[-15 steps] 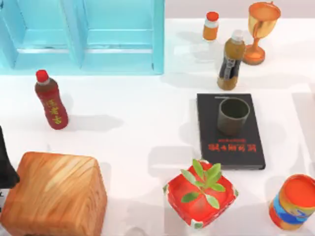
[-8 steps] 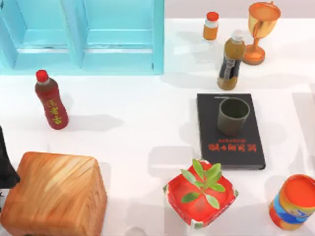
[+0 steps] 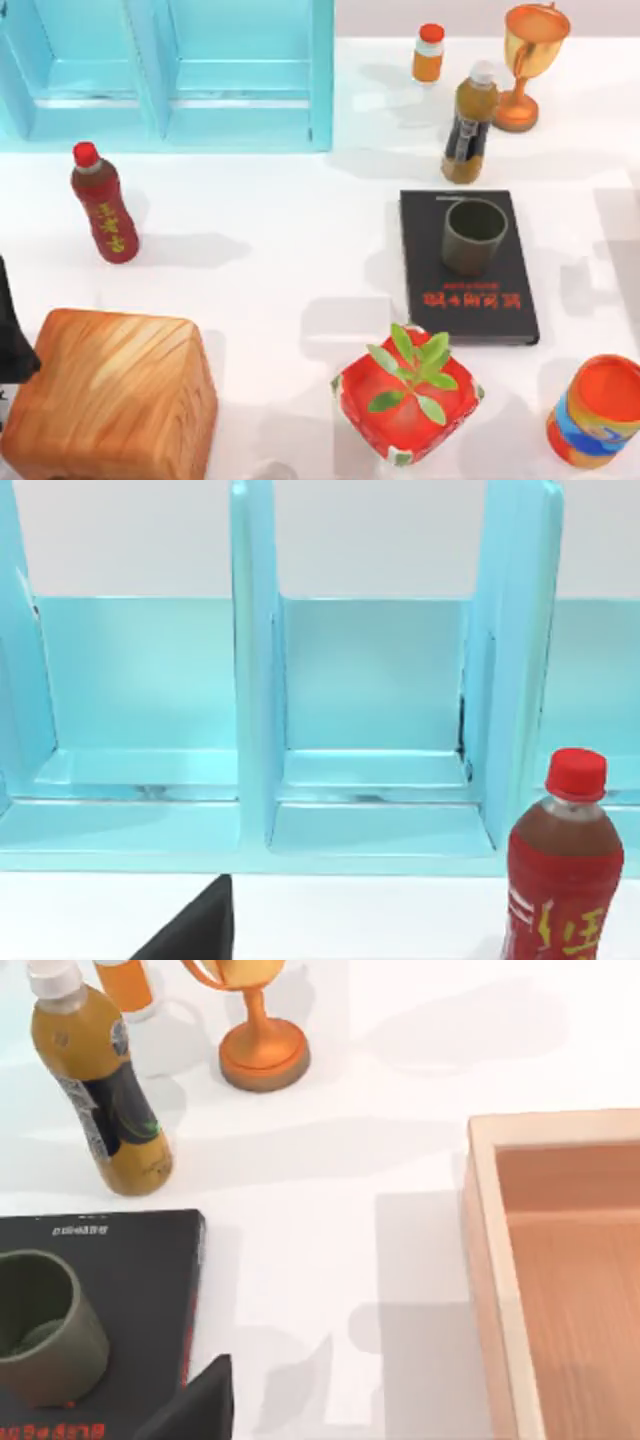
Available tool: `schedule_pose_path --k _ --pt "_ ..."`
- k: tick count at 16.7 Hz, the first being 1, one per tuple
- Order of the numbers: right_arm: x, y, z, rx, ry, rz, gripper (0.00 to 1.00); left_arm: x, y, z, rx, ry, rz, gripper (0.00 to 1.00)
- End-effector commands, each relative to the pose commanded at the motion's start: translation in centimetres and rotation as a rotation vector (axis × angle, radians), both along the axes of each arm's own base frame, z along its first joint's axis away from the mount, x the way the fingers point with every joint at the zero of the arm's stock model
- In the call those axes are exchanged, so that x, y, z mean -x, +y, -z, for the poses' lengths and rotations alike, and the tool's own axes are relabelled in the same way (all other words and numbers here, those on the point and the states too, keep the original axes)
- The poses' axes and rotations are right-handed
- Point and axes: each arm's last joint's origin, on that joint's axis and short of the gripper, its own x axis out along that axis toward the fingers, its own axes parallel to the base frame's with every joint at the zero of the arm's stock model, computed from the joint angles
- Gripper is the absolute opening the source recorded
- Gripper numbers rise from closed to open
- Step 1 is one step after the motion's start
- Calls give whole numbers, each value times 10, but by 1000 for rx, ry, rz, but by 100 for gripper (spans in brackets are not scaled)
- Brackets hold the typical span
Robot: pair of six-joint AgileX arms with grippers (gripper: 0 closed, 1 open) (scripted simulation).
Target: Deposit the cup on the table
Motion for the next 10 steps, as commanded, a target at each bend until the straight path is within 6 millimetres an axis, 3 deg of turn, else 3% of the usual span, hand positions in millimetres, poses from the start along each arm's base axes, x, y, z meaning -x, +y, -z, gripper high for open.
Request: schedule_pose_path --k 5,7,10 --pt "-72 23 -57 -56 276 -22 100 0 0 0 0 0 0 100" --pt "-106 38 -66 -66 395 -33 100 0 0 0 0 0 0 100" --pt "-157 68 -62 -62 582 -46 100 0 0 0 0 0 0 100"
